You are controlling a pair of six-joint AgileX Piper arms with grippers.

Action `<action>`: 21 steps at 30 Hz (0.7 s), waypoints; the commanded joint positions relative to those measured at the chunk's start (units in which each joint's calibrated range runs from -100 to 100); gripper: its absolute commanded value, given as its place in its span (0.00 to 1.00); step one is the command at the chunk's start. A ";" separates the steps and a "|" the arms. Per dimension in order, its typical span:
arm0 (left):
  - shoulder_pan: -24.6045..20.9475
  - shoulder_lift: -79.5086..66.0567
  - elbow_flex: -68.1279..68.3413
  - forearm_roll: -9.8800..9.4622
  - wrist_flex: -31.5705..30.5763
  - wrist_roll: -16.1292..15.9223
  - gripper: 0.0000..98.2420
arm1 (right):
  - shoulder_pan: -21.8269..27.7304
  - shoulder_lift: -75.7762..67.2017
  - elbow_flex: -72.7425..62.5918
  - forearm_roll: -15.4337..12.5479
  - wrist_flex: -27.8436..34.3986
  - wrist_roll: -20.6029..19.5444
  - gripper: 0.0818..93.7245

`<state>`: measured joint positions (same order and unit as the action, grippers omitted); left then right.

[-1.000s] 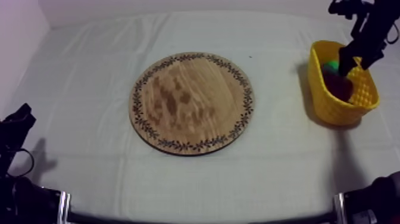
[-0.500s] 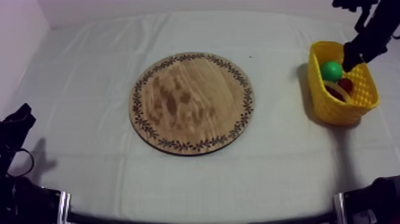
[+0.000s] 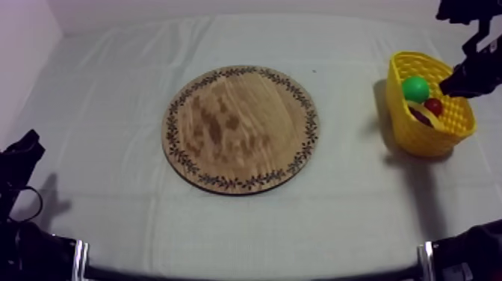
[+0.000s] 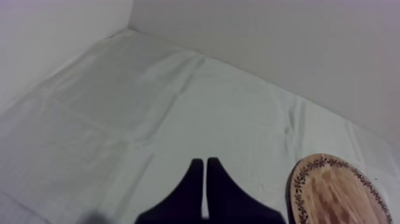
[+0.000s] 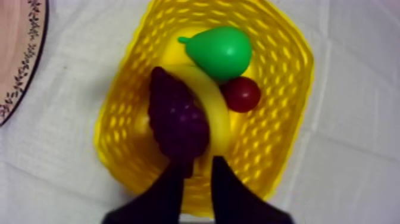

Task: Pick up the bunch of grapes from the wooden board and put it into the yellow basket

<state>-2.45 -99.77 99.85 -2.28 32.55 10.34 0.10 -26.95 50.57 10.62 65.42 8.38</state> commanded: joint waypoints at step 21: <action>-0.02 0.03 0.04 0.01 0.03 -0.02 0.00 | 1.13 -47.82 47.54 -16.82 -35.89 -2.02 0.00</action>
<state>-2.45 -99.77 99.85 -2.28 32.55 10.34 1.36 -67.80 94.57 -6.70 25.25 9.99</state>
